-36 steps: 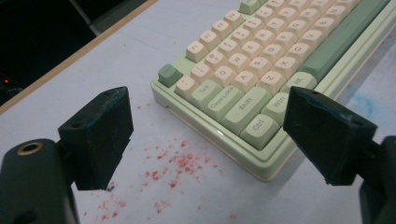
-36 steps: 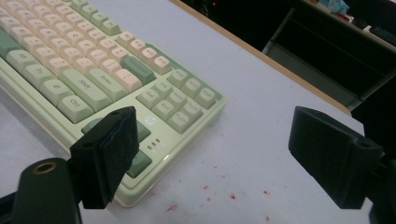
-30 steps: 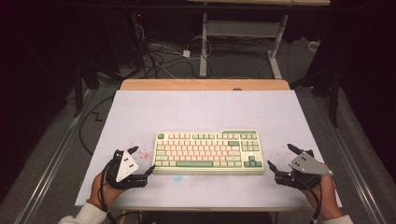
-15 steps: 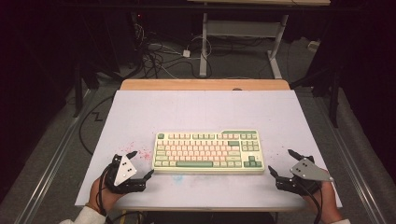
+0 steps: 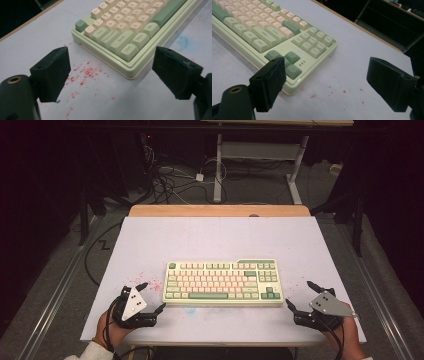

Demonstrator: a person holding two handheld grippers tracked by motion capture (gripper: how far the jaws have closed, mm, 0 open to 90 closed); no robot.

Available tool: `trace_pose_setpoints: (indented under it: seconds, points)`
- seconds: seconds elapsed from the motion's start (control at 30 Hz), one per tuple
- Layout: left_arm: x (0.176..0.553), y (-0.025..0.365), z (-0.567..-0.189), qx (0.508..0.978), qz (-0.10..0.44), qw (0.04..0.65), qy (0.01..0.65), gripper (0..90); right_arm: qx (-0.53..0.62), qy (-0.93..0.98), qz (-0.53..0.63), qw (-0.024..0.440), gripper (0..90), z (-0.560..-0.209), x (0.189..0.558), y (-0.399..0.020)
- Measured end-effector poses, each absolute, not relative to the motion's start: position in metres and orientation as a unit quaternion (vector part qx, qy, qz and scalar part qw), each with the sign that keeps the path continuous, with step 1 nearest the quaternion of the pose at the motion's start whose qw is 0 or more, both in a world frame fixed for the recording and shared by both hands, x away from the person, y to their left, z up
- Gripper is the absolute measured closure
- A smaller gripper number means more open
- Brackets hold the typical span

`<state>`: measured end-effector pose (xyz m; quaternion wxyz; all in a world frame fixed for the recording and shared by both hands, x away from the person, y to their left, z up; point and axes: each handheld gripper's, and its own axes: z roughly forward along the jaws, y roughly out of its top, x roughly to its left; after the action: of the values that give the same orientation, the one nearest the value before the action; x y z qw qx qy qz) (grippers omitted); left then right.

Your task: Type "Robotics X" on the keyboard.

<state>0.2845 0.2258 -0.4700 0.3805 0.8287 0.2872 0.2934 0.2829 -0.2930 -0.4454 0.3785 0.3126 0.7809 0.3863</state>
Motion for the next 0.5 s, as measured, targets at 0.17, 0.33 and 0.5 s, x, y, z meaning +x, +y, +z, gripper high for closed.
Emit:
trace_pose_setpoints:
  seconds: [0.17,0.33,0.5]
  points:
    - [0.2835,0.224,-0.4712,0.833,0.292,0.374,0.285,14.5,0.31,0.782,0.388,0.377,16.3,-0.4464,0.2849,-0.2928]
    - [0.283,0.2241,-0.4715,0.832,0.292,0.375,0.286,14.5,0.305,0.784,0.389,0.376,16.2,-0.4463,0.285,-0.292]
    - [0.2845,0.2238,-0.4716,0.834,0.291,0.373,0.284,14.5,0.308,0.782,0.391,0.375,16.2,-0.4461,0.2858,-0.2926]
